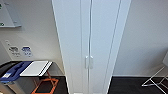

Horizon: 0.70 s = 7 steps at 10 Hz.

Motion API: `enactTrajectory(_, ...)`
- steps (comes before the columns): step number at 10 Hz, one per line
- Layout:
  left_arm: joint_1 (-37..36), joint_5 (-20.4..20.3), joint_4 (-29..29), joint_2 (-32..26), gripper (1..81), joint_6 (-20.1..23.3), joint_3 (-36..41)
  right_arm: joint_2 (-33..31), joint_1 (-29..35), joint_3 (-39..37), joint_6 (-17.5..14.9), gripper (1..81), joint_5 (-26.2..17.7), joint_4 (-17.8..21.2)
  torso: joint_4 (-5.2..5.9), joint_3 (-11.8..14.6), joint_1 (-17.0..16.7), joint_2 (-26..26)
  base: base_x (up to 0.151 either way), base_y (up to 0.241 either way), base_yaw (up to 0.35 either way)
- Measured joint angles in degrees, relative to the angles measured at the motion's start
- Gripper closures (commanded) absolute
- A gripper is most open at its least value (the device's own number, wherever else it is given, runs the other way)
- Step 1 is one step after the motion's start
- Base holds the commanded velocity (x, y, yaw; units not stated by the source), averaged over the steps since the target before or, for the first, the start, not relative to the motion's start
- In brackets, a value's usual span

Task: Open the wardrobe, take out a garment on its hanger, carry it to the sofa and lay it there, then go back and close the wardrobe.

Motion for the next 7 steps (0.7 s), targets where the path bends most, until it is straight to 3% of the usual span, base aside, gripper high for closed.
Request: enactTrajectory(7, 0.35, -0.02, 0.0, 0.18, 1.0, 0.0, 0.0, 0.02, -0.12, 0.0, -0.02, 1.0, 0.24, -0.05, 0.0, 0.0, 0.0, 0.0, 0.009, 0.0, 0.0)
